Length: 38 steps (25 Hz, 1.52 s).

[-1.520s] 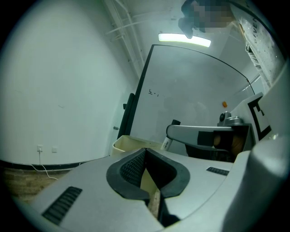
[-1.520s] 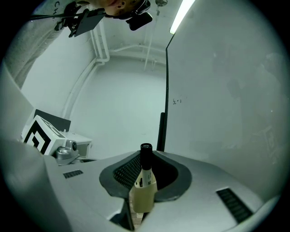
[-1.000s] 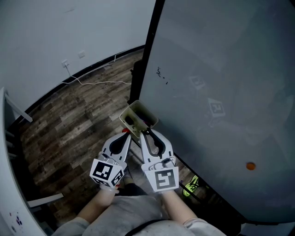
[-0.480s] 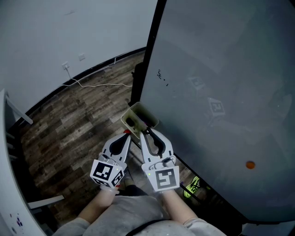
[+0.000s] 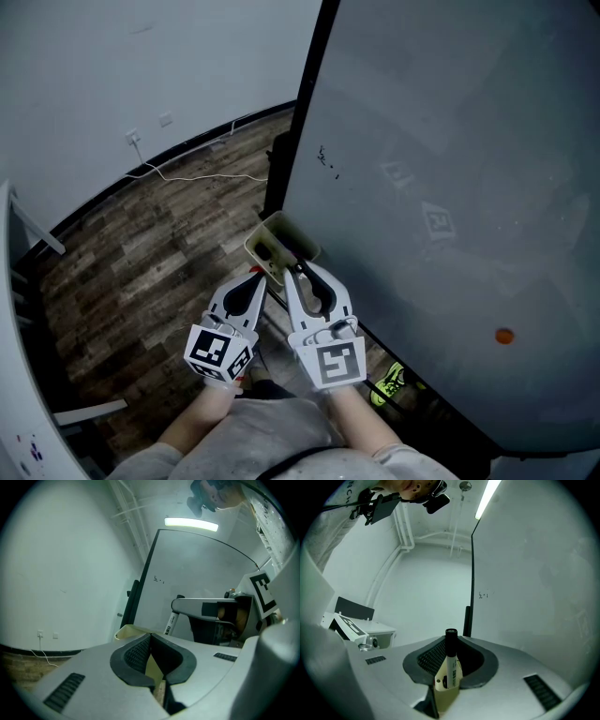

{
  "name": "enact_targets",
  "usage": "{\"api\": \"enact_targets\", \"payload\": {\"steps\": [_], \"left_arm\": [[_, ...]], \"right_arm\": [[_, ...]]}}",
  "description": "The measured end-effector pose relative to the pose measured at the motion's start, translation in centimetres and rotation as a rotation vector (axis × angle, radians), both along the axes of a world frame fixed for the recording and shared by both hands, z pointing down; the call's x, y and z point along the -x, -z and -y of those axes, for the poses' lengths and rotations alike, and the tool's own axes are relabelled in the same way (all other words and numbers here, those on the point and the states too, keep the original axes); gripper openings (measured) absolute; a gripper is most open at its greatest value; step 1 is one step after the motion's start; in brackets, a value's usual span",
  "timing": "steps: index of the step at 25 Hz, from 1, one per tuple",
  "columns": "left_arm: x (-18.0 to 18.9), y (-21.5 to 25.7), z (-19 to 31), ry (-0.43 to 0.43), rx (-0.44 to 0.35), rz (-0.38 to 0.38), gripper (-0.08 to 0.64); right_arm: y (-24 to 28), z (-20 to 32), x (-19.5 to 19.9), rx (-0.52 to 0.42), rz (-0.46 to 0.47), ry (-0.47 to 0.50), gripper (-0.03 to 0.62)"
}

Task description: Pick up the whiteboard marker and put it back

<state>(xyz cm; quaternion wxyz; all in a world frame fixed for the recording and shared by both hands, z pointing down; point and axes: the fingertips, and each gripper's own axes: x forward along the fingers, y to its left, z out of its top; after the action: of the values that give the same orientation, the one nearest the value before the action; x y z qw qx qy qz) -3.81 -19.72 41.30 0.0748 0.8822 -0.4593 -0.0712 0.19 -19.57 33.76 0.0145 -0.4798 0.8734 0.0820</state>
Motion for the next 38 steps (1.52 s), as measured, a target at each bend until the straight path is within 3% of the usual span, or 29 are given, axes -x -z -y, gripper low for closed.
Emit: {"api": "enact_targets", "payload": {"steps": [38], "left_arm": [[0.1,1.0,-0.5,-0.023,-0.014,-0.003,0.015]], "right_arm": [[2.2,-0.9,0.7,-0.053,-0.013,0.008,0.077]]}}
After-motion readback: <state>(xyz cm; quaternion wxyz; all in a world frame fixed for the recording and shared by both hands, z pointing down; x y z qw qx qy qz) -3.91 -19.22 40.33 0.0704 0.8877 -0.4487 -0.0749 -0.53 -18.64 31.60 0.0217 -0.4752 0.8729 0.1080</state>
